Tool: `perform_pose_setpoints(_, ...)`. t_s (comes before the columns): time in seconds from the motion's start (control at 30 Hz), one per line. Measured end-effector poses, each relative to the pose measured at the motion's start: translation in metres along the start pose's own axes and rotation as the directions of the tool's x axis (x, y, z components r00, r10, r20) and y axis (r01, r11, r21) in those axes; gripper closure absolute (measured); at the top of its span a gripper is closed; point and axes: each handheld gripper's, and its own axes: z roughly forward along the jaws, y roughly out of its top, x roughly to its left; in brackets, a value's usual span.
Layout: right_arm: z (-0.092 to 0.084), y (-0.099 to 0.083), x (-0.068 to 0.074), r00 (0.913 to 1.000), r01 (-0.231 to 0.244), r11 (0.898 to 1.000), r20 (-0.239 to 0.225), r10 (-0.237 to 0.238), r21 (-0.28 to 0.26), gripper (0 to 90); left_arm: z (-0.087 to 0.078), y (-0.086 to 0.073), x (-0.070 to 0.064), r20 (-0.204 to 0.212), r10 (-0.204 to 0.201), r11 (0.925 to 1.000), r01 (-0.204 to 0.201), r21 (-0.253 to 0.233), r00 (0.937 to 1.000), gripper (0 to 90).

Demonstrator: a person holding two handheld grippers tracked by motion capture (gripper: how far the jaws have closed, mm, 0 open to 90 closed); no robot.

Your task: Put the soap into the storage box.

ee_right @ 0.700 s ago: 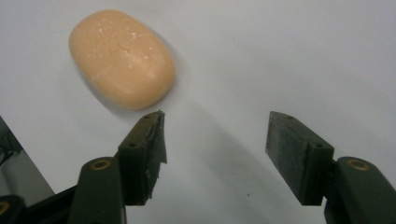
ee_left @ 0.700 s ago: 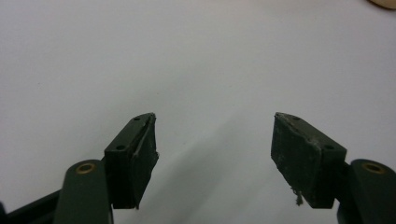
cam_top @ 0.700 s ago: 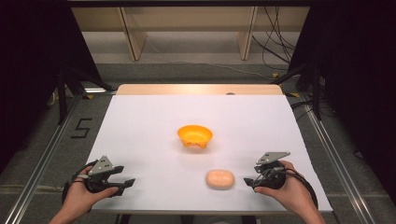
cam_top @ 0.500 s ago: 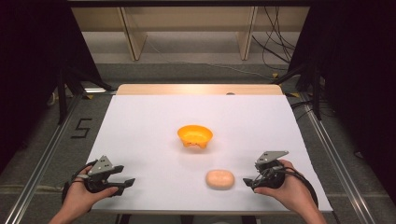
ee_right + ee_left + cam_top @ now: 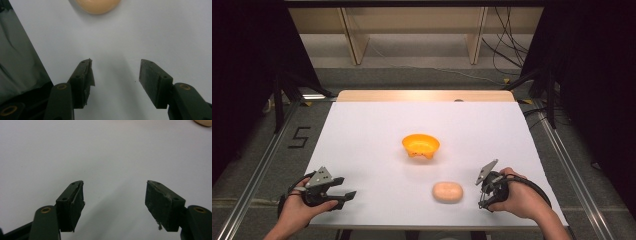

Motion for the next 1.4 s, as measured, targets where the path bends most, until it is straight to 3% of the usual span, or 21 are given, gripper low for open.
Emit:
perform_pose_setpoints(0.13,0.0,0.009,-0.003,0.9975,0.062,0.995,-0.036,-0.06,0.075,38.8,0.001,0.0,0.0,-0.006,0.002,1.0,-0.002,0.002,1.0,31.1)
perform_pose_setpoints(0.33,0.004,0.024,-0.003,0.9929,0.119,0.984,-0.019,-0.117,0.136,37.1,0.001,0.0,0.0,-0.006,0.001,1.0,-0.001,0.0,1.0,31.1)
perform_pose_setpoints(0.47,0.004,0.033,0.001,0.9902,0.139,0.979,-0.031,-0.136,0.146,36.7,0.001,0.0,0.0,-0.004,0.001,1.0,-0.001,0.002,1.0,31.1)
perform_pose_setpoints(0.5,0.005,0.035,0.0,0.9854,0.17,0.976,-0.034,-0.167,0.136,36.5,0.001,0.0,0.0,-0.004,0.001,1.0,-0.001,0.002,1.0,31.2)
perform_pose_setpoints(0.63,0.007,0.042,0.0,0.9787,0.205,0.969,-0.042,-0.201,0.138,35.8,0.001,0.0,-0.001,0.007,-0.018,0.9998,0.018,0.001,0.9998,31.1)
perform_pose_setpoints(0.67,0.006,0.044,0.002,0.984,0.178,0.972,-0.039,-0.174,0.156,35.6,0.001,0.0,-0.001,0.004,-0.008,1.0,0.008,0.003,1.0,31.2)
perform_pose_setpoints(0.73,0.008,0.047,0.001,0.978,0.208,0.967,-0.043,-0.204,0.145,35.4,0.001,0.0,-0.001,0.008,-0.015,0.9999,0.015,0.001,0.9998,31.1)
perform_pose_setpoints(0.8,0.007,0.051,0.003,0.979,0.204,0.968,-0.036,-0.201,0.146,35.2,0.0,0.0,-0.001,0.007,0.007,1.0,-0.007,0.002,1.0,31.1)
perform_pose_setpoints(0.83,0.009,0.052,0.001,0.973,0.231,0.963,-0.038,-0.228,0.136,35.1,0.0,0.0,-0.001,0.007,0.006,1.0,-0.006,0.002,1.0,31.1)
perform_pose_setpoints(0.87,0.008,0.054,0.003,0.9768,0.214,0.965,-0.044,-0.21,0.151,34.9,0.0,0.001,0.0,0.008,0.006,1.0,-0.006,0.003,1.0,31.2)
perform_pose_setpoints(0.9,0.009,0.055,0.003,0.9742,0.225,0.964,-0.042,-0.222,0.14,34.8,0.001,0.0,-0.002,0.012,-0.02,0.9998,0.02,-0.001,0.9997,31.2)
perform_pose_setpoints(0.97,0.01,0.059,0.003,0.9705,0.24,0.961,-0.052,-0.235,0.139,34.3,0.0,0.0,-0.001,0.013,-0.014,0.9999,0.014,0.006,0.9998,31.2)
perform_pose_setpoints(1.0,0.01,0.06,0.006,0.9759,0.217,0.966,-0.053,-0.211,0.141,34.1,0.001,0.0,-0.001,0.009,-0.014,0.9999,0.014,0.001,0.9999,31.1)
perform_pose_setpoints(1.03,0.012,0.062,0.004,0.9714,0.235,0.963,-0.062,-0.229,0.131,33.9,0.001,0.0,-0.001,0.01,-0.011,0.9999,0.011,0.0,0.9999,31.2)
perform_pose_setpoints(1.1,0.012,0.065,0.007,0.977,0.211,0.967,-0.062,-0.204,0.139,33.8,0.0,0.0,-0.001,0.008,0.005,1.0,-0.005,0.001,1.0,31.1)
perform_pose_setpoints(1.17,0.014,0.068,0.005,0.9701,0.241,0.962,-0.062,-0.235,0.132,33.6,0.001,0.0,-0.002,0.012,-0.023,0.9997,0.023,-0.007,0.9997,31.1)
perform_pose_setpoints(1.2,0.014,0.069,0.005,0.9707,0.238,0.962,-0.064,-0.232,0.132,33.5,0.0,0.001,-0.001,0.011,0.002,1.0,-0.003,0.004,0.9999,31.2)
perform_pose_setpoints(1.27,0.016,0.071,0.004,0.9682,0.249,0.959,-0.058,-0.243,0.132,33.2,0.0,0.0,-0.001,0.009,0.005,1.0,-0.005,0.0,0.9999,31.1)
perform_pose_setpoints(1.3,0.014,0.072,0.008,0.9792,0.202,0.967,-0.054,-0.196,0.156,33.2,0.0,0.001,-0.001,0.009,0.005,1.0,-0.005,0.0,0.9999,31.1)
perform_pose_setpoints(1.33,0.016,0.073,0.006,0.9708,0.239,0.96,-0.063,-0.232,0.144,33.1,0.001,0.0,-0.001,0.01,-0.003,1.0,0.003,-0.008,0.9999,31.1)
perform_pose_setpoints(1.4,0.017,0.075,0.006,0.9695,0.244,0.959,-0.063,-0.237,0.147,33.1,0.001,0.001,-0.002,0.01,-0.003,1.0,0.003,-0.008,0.9999,31.1)
